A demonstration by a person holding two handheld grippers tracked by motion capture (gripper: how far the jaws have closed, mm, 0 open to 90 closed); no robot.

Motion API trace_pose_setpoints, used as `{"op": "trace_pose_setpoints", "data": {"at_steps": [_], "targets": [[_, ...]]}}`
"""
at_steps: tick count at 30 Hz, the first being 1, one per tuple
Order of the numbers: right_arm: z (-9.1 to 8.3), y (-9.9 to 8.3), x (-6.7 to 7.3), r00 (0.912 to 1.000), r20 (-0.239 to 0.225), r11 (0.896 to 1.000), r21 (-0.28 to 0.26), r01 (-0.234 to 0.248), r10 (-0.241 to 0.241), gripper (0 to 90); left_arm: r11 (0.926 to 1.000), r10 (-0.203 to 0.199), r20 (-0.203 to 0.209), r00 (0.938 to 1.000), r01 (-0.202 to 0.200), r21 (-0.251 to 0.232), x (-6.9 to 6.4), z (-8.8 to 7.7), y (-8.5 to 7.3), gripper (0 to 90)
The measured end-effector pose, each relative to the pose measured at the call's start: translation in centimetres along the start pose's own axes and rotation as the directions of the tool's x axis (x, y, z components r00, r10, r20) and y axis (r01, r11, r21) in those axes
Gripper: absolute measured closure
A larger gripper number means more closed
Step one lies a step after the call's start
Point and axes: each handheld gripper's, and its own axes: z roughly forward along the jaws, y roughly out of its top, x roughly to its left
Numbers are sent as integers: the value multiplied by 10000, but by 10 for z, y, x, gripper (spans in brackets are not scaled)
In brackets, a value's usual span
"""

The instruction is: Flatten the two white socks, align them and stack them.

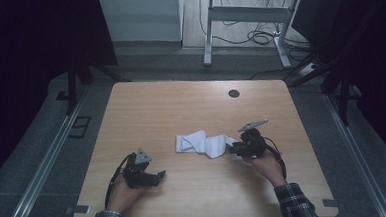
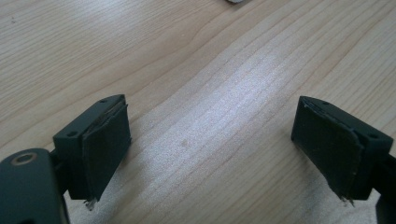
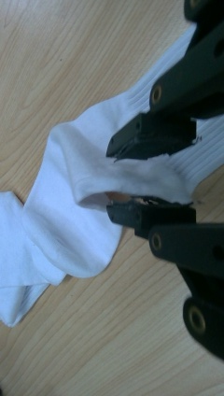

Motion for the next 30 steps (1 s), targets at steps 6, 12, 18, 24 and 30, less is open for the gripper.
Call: {"op": "trace_pose_setpoints", "data": {"at_steps": [6, 12, 18, 24, 30], "targets": [[-27, -3, -7, 9997, 233, 9987, -500, -61, 73, 663, 9997, -103, -73, 9999, 105, 206, -1, 2, 5, 122], [-38, -26, -22, 9983, 438, 9991, -179, -381, 389, 792, 9994, -174, -137, 9998, 178, 306, -2, 3, 8, 141], [-36, -58, -40, 9945, 690, 9962, 308, -814, 791, 794, 9993, -6, -52, 10000, 8, 373, -7, 4, 12, 159], [-41, -62, -57, 9860, 1530, 9968, 341, -719, 659, 788, 9997, 112, 127, 9999, -114, 196, -15, 7, 23, 184], [-48, -56, -87, 9663, 2216, 9910, -7, -1339, 1307, 757, 9997, 170, 485, 9987, -161, -193, -26, 16, 45, 231]]}}
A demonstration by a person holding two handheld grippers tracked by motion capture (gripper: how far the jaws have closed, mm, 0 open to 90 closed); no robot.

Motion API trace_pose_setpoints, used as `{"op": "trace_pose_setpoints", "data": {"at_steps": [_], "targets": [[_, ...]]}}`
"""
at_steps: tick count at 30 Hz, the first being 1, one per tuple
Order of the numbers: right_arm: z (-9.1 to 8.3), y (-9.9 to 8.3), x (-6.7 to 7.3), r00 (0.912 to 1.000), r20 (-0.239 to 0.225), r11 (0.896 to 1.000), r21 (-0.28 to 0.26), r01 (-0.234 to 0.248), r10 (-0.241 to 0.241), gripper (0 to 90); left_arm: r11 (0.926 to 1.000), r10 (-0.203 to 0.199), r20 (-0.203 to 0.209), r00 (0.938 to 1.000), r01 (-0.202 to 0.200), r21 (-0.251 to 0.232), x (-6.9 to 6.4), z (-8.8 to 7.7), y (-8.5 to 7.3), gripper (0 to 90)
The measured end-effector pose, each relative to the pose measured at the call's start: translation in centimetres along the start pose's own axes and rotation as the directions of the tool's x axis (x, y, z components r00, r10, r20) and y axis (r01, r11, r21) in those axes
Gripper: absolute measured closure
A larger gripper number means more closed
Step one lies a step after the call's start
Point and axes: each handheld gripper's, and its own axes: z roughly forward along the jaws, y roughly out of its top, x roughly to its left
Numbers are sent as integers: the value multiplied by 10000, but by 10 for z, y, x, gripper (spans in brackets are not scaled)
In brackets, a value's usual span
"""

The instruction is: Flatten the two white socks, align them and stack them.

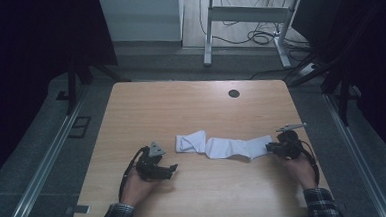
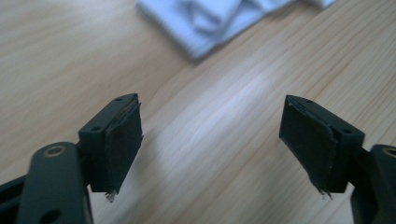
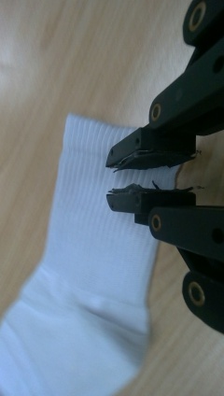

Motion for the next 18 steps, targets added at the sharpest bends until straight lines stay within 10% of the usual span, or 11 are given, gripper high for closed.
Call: {"op": "trace_pose_setpoints", "data": {"at_steps": [18], "targets": [[-13, -2, -15, 9996, 8, 9944, -1018, -291, 294, 739, 9971, 123, 888, 9960, -56, -758, -40, 61, 77, 674]]}}
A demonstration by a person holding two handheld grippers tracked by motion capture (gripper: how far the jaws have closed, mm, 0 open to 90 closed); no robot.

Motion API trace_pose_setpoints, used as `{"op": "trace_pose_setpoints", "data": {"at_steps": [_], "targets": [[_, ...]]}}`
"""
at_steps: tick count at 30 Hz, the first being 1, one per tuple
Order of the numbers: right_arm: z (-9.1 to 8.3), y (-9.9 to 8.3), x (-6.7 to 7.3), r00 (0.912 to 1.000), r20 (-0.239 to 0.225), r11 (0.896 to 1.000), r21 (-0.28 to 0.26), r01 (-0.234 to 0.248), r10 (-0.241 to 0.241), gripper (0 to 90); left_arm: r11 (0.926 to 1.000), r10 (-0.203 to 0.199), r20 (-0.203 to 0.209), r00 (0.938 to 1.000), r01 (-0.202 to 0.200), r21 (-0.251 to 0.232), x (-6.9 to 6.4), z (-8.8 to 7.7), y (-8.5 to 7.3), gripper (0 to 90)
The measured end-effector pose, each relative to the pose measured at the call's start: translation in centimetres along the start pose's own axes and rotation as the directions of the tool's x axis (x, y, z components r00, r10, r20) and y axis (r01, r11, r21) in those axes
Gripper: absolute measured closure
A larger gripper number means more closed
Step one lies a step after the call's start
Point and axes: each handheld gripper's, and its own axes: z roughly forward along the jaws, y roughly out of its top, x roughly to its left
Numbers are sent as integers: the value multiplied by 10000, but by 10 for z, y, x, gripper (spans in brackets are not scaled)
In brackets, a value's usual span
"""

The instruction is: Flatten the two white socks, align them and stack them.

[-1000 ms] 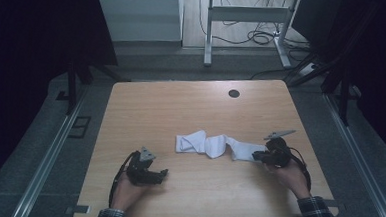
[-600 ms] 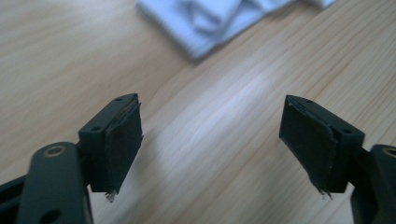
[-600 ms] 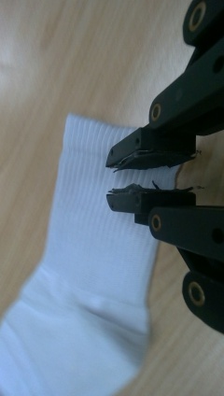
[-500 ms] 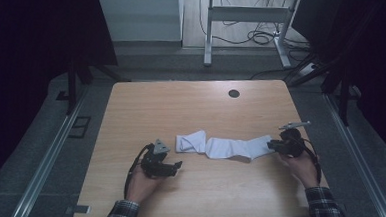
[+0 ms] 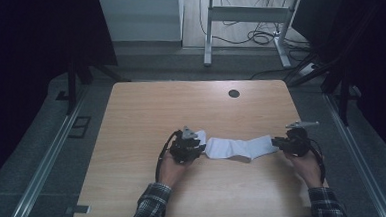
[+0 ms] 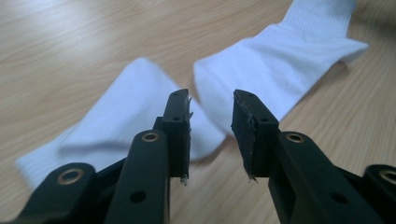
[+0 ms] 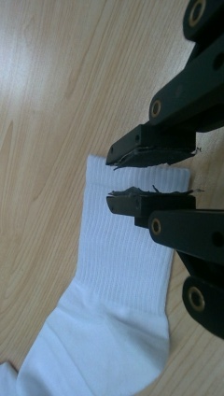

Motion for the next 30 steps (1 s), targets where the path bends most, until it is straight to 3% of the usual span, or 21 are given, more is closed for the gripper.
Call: {"op": "trace_pose_setpoints", "data": {"at_steps": [3, 8, 11, 15, 22, 27, 30], "targets": [[3, -2, 1, 9999, 75, 9999, 40, 101, -101, 728, 9995, 215, -102, 9997, -213, 233, -7, 12, 6, 634], [3, -3, 0, 9999, 113, 9999, -10, 113, -113, 674, 9975, 563, -665, 9962, -533, 455, -16, 26, 10, 561], [4, -4, -2, 9999, 157, 10000, -57, 70, -69, 622, 9957, 721, -874, 9936, -666, 636, -19, 33, 10, 570], [9, -6, -3, 9992, 350, 9996, 203, 175, -182, 609, 9948, 691, -1086, 9917, -604, 816, -19, 39, 9, 648], [14, -9, 1, 9997, 143, 9979, 607, 208, -217, 816, 9907, 889, -847, 9924, -792, 1110, -22, 45, 8, 810], [11, -8, 4, 9996, 173, 9973, 703, 227, -240, 838, 9932, 839, -810, 9932, -768, 874, -22, 39, 9, 855], [5, -8, 3, 9999, 55, 9987, 488, 153, -156, 839, 9950, 813, -766, 9937, -764, 638, -20, 29, 11, 856]]}}
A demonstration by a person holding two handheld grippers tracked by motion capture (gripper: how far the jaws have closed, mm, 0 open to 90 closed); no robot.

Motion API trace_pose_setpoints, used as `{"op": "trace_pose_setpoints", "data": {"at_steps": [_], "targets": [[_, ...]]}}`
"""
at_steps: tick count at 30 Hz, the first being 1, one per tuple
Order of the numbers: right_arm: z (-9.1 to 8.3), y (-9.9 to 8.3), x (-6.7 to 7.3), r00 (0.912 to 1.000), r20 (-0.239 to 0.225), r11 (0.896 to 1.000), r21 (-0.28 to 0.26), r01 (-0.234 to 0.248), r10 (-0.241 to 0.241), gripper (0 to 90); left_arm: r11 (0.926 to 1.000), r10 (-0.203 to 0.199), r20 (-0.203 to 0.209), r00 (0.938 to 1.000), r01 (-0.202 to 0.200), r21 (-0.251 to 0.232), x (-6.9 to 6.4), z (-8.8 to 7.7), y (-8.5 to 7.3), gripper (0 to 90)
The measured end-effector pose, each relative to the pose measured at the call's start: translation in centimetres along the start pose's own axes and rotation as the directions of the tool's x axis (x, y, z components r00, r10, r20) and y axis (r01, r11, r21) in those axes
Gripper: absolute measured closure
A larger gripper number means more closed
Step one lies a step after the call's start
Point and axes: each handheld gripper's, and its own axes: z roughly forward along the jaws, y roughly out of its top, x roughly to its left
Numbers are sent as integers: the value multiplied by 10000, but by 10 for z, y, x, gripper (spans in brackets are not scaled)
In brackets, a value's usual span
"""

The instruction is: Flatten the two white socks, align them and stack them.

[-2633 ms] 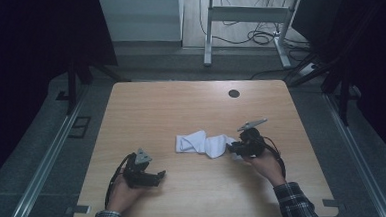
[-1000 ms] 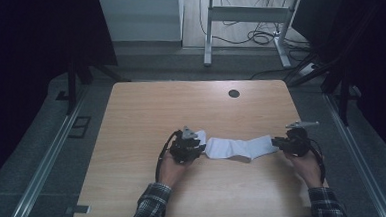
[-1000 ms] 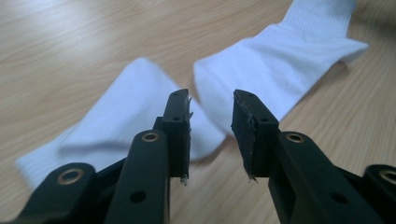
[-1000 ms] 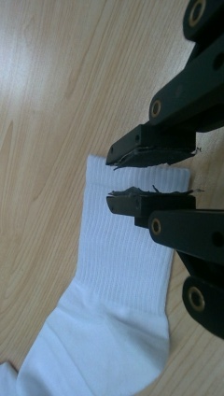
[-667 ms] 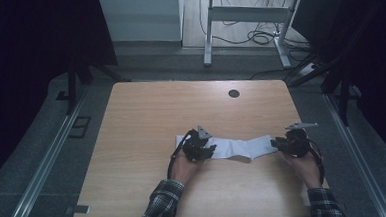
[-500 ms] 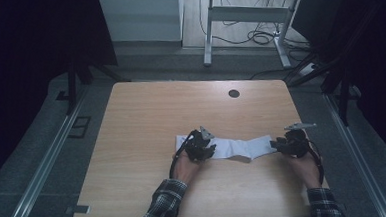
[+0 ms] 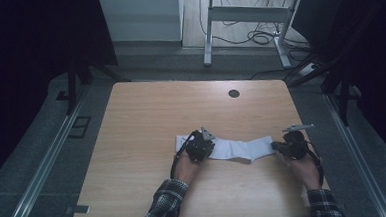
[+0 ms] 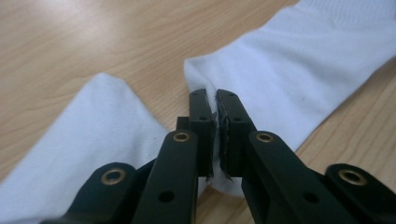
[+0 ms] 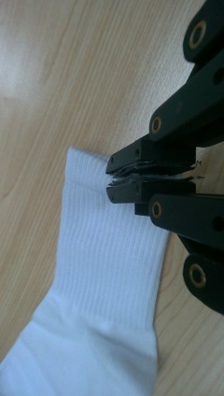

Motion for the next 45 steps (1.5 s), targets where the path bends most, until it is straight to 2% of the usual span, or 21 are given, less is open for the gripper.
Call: {"op": "trace_pose_setpoints", "data": {"at_steps": [3, 7, 14, 19, 27, 31, 34, 38, 40, 42, 45], "targets": [[-8, 1, 0, 9998, -159, 9995, -300, -124, 119, 839, 9996, -83, 79, 9999, 85, -271, 4, -14, 0, 856], [-17, 5, 6, 9992, -404, 9980, -624, -47, 21, 839, 9986, -136, 187, 9997, 146, -499, 10, -34, -3, 855], [-23, 12, 32, 9942, -867, 9949, -831, 567, -639, 839, 9981, -188, 151, 9997, 197, -580, 19, -68, -17, 853], [-23, 16, 55, 9838, -1410, 9913, -869, 990, -1106, 837, 9979, -367, 155, 9992, 375, -523, 27, -91, -36, 852], [-13, 19, 101, 9559, -2125, 9786, -799, 1898, -2027, 835, 9966, -671, 67, 9977, 674, -472, 39, -122, -79, 851], [-5, 19, 120, 9433, -2292, 9708, -609, 2322, -2400, 835, 9955, -887, -44, 9961, 885, -352, 44, -126, -95, 850], [4, 16, 126, 9398, -2340, 9683, -364, 2473, -2488, 834, 9952, -973, -89, 9952, 972, -81, 45, -123, -103, 850], [16, 9, 125, 9444, -2329, 9702, 137, 2418, -2321, 826, 9919, -1174, -76, 9931, 1176, 483, 44, -111, -109, 847], [21, 6, 123, 9453, -2381, 9710, 319, 2370, -2230, 810, 9909, -1119, -191, 9935, 1130, 728, 44, -105, -112, 832], [20, 5, 120, 9477, -2370, 9736, 278, 2266, -2138, 786, 9900, -1267, -294, 9915, 1283, 586, 45, -104, -111, 756], [13, 9, 116, 9496, -2356, 9776, -112, 2103, -2070, 738, 9914, -1274, -384, 9911, 1284, 233, 48, -110, -102, 697]]}}
